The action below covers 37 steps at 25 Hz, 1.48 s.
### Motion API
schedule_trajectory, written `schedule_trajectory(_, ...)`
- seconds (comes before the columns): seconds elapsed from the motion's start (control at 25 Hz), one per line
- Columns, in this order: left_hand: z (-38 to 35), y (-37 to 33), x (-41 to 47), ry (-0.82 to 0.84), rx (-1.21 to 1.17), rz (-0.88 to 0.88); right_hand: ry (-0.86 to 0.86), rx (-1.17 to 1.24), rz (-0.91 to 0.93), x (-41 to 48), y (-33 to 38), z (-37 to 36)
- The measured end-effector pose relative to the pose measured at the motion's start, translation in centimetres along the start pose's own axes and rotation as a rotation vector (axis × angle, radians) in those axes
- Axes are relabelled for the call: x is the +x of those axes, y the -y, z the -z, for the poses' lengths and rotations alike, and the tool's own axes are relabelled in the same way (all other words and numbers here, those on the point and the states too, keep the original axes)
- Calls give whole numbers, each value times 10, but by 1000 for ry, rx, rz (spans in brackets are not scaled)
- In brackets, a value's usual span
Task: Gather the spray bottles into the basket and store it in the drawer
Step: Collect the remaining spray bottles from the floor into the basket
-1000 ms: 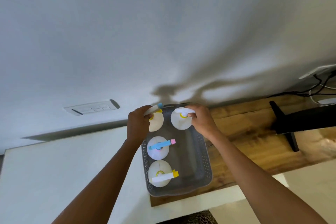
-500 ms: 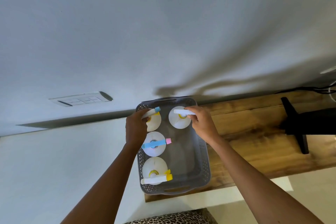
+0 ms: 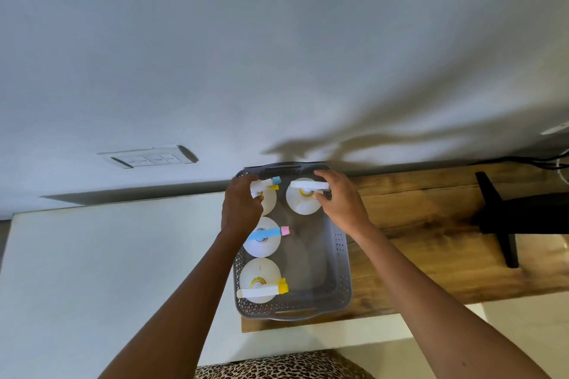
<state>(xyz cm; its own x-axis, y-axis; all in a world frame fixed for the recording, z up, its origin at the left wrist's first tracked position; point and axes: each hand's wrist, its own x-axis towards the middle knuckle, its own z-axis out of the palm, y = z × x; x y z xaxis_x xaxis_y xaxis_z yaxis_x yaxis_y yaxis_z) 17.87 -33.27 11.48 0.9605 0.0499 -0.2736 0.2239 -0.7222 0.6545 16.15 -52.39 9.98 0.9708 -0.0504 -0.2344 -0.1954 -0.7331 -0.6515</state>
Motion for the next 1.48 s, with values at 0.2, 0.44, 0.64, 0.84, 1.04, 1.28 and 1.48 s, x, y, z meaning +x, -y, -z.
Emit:
schedule_trajectory(0.2,18,-5,-33,-33,6,3,-70,-43,91,-24,20,16)
schedule_trajectory(0.44,55,-2,-86,-63,-21,-115,-139,0,223,-67,67,22)
schedule_trajectory(0.64,101,32,-160,-226,-76,-112,-196,58,376,-122,123,0)
schedule_trajectory(0.84,165,103,-286,-387,-103,-16,-158,131,529,-220,202,-49)
schedule_trajectory(1.04,232,184,-426,-609,-104,139,28,166,669,-334,290,-118)
schedule_trajectory(1.28,272,277,-565,-857,-146,376,333,106,963,-445,377,-216)
schedule_trajectory(1.48,282,356,-658,-1051,-244,674,582,7,1168,-516,443,-306)
